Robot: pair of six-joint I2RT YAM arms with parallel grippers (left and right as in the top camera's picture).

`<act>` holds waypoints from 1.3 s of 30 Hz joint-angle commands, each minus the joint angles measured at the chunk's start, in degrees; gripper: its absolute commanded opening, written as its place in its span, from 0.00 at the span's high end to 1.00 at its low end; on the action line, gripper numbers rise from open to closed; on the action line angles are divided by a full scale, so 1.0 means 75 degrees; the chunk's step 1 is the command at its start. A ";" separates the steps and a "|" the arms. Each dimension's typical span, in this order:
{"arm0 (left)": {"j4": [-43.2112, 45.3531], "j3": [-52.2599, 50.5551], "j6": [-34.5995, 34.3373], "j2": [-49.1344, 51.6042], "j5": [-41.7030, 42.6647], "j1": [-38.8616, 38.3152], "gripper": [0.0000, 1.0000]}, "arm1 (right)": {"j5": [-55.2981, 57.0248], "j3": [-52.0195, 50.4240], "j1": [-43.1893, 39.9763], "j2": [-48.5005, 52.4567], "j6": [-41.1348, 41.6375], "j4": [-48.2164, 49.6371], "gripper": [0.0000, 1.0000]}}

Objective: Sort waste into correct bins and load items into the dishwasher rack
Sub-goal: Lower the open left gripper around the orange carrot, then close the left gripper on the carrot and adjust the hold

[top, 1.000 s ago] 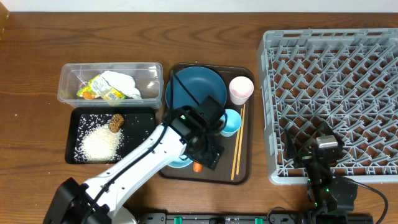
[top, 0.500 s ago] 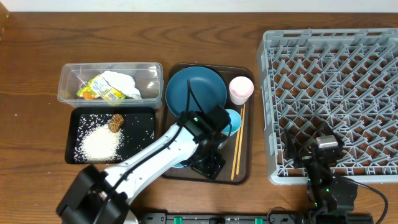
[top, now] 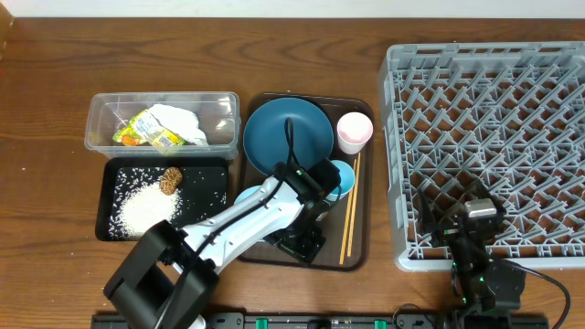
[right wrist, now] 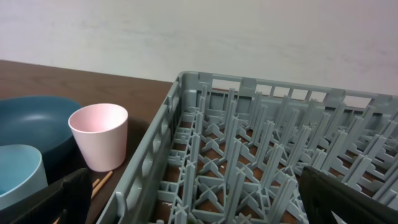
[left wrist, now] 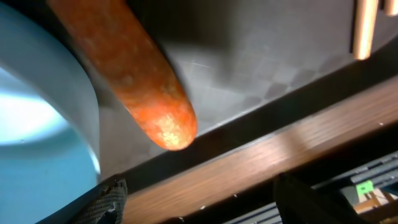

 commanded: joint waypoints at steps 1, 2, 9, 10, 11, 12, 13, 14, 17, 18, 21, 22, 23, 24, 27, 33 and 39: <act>0.0125 -0.0052 0.0073 0.0093 -0.0472 -0.0003 0.23 | -0.0029 -0.0009 0.0035 0.0000 -0.0096 -0.0029 0.01; 0.0169 -0.0052 0.0073 0.0093 -0.0618 -0.0003 0.23 | -0.0029 -0.0009 0.0035 0.0000 -0.0099 -0.0029 0.01; 0.0562 -0.0052 -0.0050 0.0093 -0.1096 -0.0003 0.23 | -0.0029 -0.0009 0.0035 0.0000 -0.0099 -0.0029 0.01; 0.0589 -0.0052 -0.0050 0.0093 -0.1093 -0.0003 0.23 | -0.0029 -0.0009 0.0035 0.0000 -0.0099 -0.0029 0.01; 0.0615 -0.0052 -0.0050 0.0093 -0.1093 -0.0003 0.23 | -0.0029 -0.0009 0.0035 0.0000 -0.0096 -0.0029 0.01; 0.0641 -0.0052 -0.0050 0.0093 -0.1093 -0.0003 0.23 | -0.0029 -0.0009 0.0035 0.0000 -0.0099 -0.0029 0.01; 0.0664 -0.0052 -0.0085 0.0093 -0.1093 -0.0003 0.23 | -0.0029 -0.0009 0.0035 0.0000 -0.0099 -0.0029 0.01; 0.0711 -0.0052 -0.0105 0.0093 -0.1090 -0.0003 0.23 | -0.0029 -0.0009 0.0035 0.0000 -0.0099 -0.0029 0.01; 0.0854 -0.0052 -0.0108 0.0093 -0.1020 -0.0003 0.23 | -0.0029 -0.0009 0.0035 0.0000 -0.0096 -0.0029 0.01; 0.0889 -0.0052 -0.0105 0.0093 -0.0959 -0.0003 0.23 | -0.0029 -0.0009 0.0035 0.0000 -0.0099 -0.0029 0.01; 0.0953 -0.0099 -0.0163 0.0093 -0.0892 -0.0003 0.23 | -0.0032 -0.0009 0.0035 0.0000 -0.0099 -0.0029 0.01; 0.0991 -0.0131 -0.0195 0.0093 -0.0892 -0.0003 0.23 | -0.0029 -0.0009 0.0035 0.0000 -0.0099 -0.0029 0.01; 0.1023 -0.0175 -0.0224 0.0093 -0.0892 -0.0003 0.23 | -0.0029 -0.0009 0.0035 0.0000 -0.0096 -0.0029 0.01; 0.1049 -0.0207 -0.0227 0.0093 -0.0892 -0.0003 0.23 | -0.0029 -0.0009 0.0035 0.0000 -0.0096 -0.0029 0.01; 0.1072 -0.0251 -0.0245 0.0093 -0.0892 -0.0003 0.23 | -0.0029 -0.0009 0.0035 0.0000 -0.0099 -0.0029 0.01; 0.1172 -0.0323 -0.0245 0.0093 -0.0831 -0.0006 0.23 | -0.0029 -0.0009 0.0035 0.0000 -0.0096 -0.0029 0.01; 0.1250 -0.0382 -0.0242 0.0093 -0.0764 -0.0003 0.23 | -0.0029 -0.0009 0.0035 0.0000 -0.0099 -0.0029 0.01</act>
